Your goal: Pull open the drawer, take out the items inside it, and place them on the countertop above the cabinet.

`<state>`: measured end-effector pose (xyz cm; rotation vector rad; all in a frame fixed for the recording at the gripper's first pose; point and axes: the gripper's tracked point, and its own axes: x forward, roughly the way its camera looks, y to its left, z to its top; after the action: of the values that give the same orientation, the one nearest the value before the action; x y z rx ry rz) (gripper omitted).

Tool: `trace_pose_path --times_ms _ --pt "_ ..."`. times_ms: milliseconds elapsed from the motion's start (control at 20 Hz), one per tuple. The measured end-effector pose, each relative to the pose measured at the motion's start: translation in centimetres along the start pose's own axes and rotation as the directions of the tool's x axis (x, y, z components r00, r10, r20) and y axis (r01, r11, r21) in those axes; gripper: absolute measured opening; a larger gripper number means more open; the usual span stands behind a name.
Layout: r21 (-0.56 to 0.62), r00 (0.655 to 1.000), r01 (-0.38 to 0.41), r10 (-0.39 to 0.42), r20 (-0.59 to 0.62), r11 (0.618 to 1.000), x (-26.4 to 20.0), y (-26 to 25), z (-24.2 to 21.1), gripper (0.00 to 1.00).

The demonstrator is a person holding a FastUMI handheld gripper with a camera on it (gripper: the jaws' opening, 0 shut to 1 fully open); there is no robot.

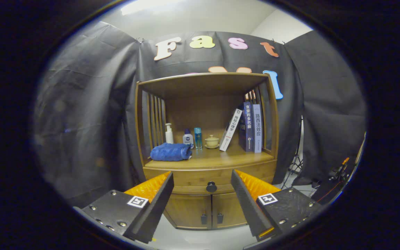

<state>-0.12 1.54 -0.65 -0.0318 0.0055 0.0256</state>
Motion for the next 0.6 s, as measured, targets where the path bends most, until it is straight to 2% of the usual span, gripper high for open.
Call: trace_pose_path --times_ms 600 --pt "0.005 1.0 0.016 -0.016 -0.011 1.0 1.4 -0.4 -1.5 0.99"
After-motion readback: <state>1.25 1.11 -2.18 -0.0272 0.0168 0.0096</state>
